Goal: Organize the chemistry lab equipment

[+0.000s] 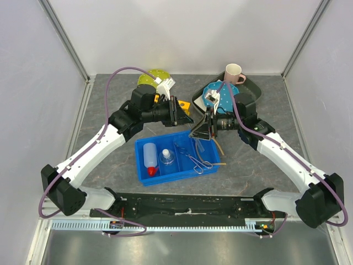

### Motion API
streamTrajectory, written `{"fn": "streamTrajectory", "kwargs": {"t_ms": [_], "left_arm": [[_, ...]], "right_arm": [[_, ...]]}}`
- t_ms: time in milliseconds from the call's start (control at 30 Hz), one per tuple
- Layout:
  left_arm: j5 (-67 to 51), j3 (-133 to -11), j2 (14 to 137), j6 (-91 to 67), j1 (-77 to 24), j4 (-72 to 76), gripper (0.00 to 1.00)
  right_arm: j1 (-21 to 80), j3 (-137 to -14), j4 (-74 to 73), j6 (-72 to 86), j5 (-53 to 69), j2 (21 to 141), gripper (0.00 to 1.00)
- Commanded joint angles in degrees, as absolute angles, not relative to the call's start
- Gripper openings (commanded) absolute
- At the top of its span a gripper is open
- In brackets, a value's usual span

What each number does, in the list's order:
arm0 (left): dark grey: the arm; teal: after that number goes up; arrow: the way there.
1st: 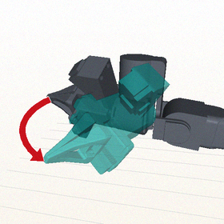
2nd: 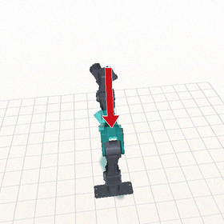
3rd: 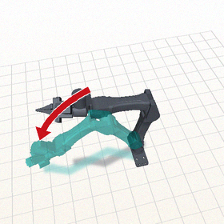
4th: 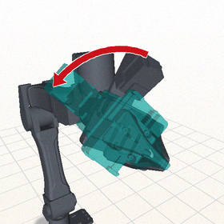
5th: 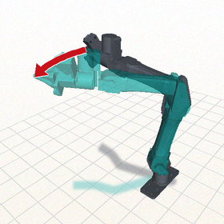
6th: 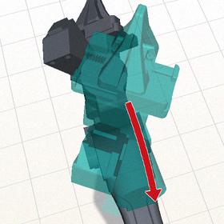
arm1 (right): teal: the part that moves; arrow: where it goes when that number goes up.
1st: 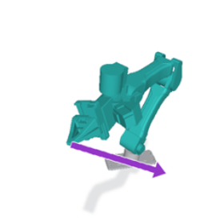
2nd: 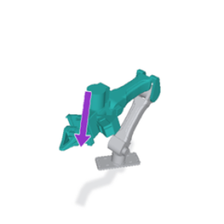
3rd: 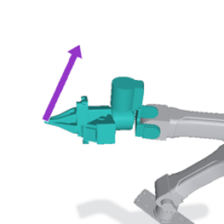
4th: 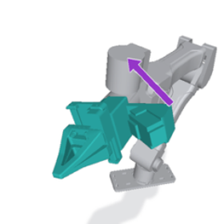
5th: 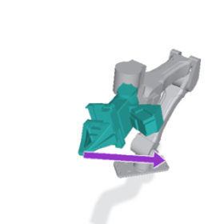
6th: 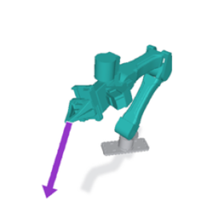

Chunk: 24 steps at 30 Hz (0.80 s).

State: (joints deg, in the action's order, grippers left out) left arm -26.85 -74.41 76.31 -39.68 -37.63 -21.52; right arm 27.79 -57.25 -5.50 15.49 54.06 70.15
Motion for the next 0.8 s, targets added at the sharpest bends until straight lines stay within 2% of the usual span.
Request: {"fn": "streamTrajectory", "kwargs": {"t_ms": [0,33,67,167,267,400,567,767], "left_arm": [[-23.5,-73.7,72.0,-37.1,-36.8,-22.1,0.11],[-22.2,-73.3,71.1,-36.7,-36.3,-22.1,0.11],[-21.6,-73.0,70.3,-36.4,-35.7,-22.1,0.11],[-18.6,-72.1,67.3,-34.3,-32.5,-22.8,0.1],[-14.7,-72.2,65.8,-31.3,-28.2,-24.4,0.11],[-9.5,-73.3,65.6,-26.0,-21.7,-24.8,0.1],[-1.7,-75.1,68.8,-19.9,-17.8,-21.8,0.1],[3.2,-77.1,75.2,-15.2,-13.9,-17.3,0.1]], "right_arm": [[27.9,-61.2,-9.0,8.7,53.9,68.7,0.45],[27.7,-61.4,-11.5,7.1,54.2,68.3,0.51],[27.2,-61.6,-12.6,3.7,54.7,67.9,0.62],[23.4,-62.3,-17.0,-3.3,58.4,65.8,0.79],[18.4,-62.4,-22.0,-8.4,61.3,63.9,0.9],[13.1,-59.3,-26.3,-15.7,58.1,60.8,0.98],[10.4,-55.3,-29.1,-25.0,51.0,60.5,0.98],[0.6,-47.6,-26.6,-27.1,54.8,60.0,0.98]]}}
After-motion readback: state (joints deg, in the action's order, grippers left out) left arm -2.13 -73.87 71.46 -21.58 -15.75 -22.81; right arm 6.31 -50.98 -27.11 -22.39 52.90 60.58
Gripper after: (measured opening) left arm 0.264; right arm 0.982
